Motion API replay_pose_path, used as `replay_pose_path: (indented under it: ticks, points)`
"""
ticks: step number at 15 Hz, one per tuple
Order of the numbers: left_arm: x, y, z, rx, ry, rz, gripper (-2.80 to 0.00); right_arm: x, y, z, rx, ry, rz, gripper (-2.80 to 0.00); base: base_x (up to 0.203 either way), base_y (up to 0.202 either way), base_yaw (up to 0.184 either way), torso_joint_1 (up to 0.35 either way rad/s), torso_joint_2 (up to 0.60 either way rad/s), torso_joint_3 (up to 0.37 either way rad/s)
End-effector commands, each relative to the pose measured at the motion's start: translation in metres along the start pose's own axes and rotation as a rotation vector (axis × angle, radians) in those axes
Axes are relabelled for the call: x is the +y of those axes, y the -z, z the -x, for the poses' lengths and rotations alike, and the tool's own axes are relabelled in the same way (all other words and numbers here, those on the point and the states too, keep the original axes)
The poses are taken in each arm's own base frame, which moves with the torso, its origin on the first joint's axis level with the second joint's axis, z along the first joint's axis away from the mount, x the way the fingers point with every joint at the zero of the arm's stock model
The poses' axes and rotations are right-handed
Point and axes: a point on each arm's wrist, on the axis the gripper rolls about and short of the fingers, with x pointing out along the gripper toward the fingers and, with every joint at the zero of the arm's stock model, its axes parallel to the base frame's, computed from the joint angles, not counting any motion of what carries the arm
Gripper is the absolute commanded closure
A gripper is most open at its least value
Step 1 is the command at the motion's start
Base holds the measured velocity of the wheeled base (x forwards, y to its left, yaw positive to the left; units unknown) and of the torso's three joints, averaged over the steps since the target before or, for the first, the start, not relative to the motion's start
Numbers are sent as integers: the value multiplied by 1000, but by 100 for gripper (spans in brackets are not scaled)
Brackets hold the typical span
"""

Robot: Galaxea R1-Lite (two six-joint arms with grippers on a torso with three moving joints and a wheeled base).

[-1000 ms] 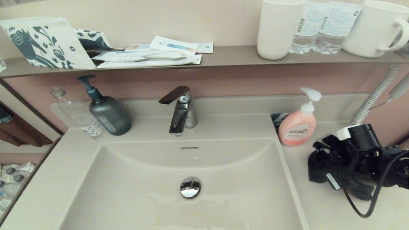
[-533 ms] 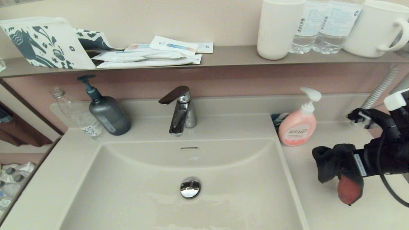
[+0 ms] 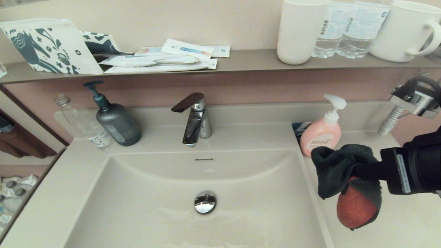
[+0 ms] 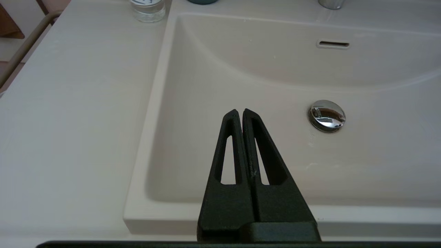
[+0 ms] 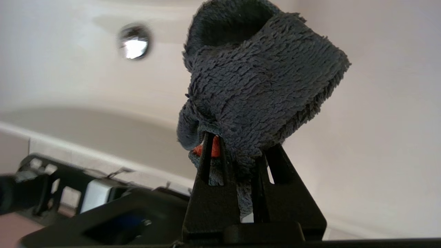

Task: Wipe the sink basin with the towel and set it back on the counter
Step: Wipe the sink

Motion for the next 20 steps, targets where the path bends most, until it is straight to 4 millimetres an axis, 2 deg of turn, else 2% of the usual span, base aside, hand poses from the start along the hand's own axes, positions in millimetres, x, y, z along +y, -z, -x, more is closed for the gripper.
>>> replay_pose_path:
  ticks: [1,4,7,10,13,15,16,20]
  points:
    - [0,0,0,2,1,1,0,21,3,-16,31,-3,24,0,0,0,0,0,0,0]
    - [0,0,0,1,0,1,0,60,8,-58,82,29,34,0,0,0,0,0,0,0]
    - [0,0,0,1,0,1,0,91,25,-108,157,136,105,0,0,0,0,0,0,0]
    - [0,0,0,1,0,1,0,122,32,-154,192,181,68,0,0,0,0,0,0,0]
    - [0,0,0,1,-1,1,0,146,60,-203,331,316,38,0,0,0,0,0,0,0]
    - [0,0,0,2,-1,1,0,150,85,-218,400,463,36,0,0,0,0,0,0,0]
    - [0,0,0,1,0,1,0,149,90,-220,383,525,35,0,0,0,0,0,0,0]
    - [0,0,0,1,0,1,0,138,87,-214,382,617,-9,0,0,0,0,0,0,0]
